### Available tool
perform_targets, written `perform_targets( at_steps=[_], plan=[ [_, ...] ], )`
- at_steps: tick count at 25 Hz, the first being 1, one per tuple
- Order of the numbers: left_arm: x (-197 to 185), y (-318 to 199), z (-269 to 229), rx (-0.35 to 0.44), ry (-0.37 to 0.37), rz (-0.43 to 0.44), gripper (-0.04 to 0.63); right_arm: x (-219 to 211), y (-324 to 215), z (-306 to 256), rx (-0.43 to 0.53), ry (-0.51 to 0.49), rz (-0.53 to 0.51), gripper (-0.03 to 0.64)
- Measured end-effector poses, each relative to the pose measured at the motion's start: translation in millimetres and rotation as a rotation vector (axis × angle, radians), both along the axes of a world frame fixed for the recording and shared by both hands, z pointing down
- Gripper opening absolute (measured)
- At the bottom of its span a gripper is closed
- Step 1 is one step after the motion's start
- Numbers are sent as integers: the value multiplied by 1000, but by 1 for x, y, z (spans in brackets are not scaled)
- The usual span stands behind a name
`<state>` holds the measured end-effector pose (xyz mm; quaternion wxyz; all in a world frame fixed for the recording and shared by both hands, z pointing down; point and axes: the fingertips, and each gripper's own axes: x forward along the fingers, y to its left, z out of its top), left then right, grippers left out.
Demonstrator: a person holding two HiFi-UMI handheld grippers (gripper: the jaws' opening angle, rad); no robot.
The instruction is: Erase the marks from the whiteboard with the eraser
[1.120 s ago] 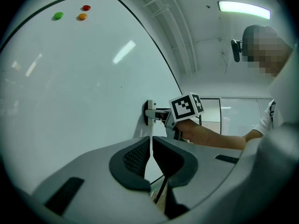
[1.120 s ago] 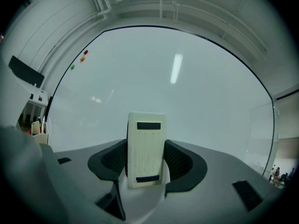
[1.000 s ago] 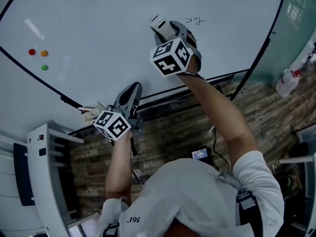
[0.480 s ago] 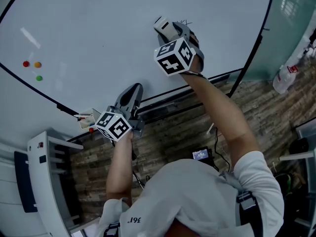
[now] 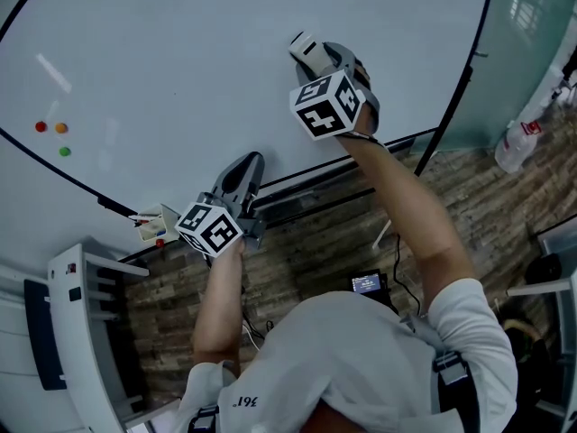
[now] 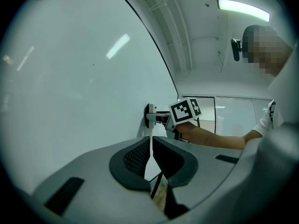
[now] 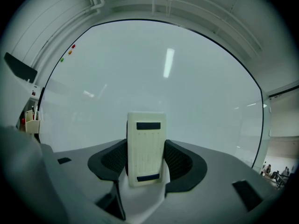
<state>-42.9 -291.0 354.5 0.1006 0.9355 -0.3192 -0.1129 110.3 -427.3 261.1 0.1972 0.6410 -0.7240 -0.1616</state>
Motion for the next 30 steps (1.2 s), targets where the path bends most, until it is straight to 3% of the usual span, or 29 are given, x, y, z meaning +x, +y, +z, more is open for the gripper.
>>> perform_targets(
  at_steps=[14, 30],
  plan=[
    [40, -6, 3, -4, 2, 23, 8, 64, -6, 4, -8, -3, 51, 258],
    [44, -6, 4, -7, -6, 6, 8, 87, -7, 2, -12, 23, 51, 258]
  ],
)
